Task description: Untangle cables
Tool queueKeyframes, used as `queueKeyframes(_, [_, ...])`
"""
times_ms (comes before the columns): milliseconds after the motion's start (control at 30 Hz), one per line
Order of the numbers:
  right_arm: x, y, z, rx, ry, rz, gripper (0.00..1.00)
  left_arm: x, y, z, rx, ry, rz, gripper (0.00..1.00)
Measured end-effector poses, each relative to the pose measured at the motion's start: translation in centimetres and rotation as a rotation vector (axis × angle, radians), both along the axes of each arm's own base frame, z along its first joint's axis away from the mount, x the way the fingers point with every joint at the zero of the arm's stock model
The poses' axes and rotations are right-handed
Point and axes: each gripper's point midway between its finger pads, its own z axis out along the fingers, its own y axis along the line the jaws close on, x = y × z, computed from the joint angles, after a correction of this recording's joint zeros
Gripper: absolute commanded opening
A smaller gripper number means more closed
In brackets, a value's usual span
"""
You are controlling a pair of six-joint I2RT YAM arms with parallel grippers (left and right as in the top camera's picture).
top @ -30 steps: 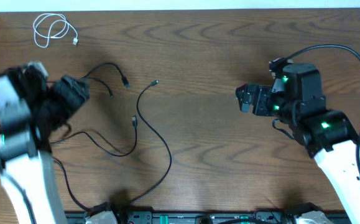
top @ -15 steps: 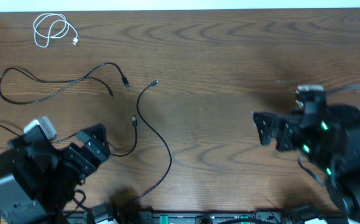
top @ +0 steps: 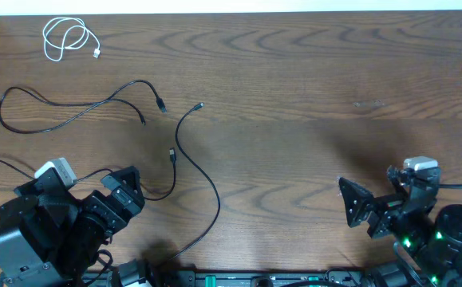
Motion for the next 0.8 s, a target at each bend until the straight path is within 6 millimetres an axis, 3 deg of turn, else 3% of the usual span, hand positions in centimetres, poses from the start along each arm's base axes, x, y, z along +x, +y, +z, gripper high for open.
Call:
queueKeyframes(167, [-0.1,-0.1,-1.6,-0.015,0.046,-0.002,0.99,0.0,0.0,0.0,0.000,0.000,0.000,0.97])
queueKeyframes(633, [-3.1,-0.9,-6.0,-0.058,0.265,-0.009,0.99,0.0,0.0,0.0,0.000,0.000,0.000,0.97])
queueKeyframes(800, [-1.8,-1.1,-4.8,-0.100,0.171,-0.010,0.99,0.0,0.0,0.0,0.000,0.000,0.000,0.97])
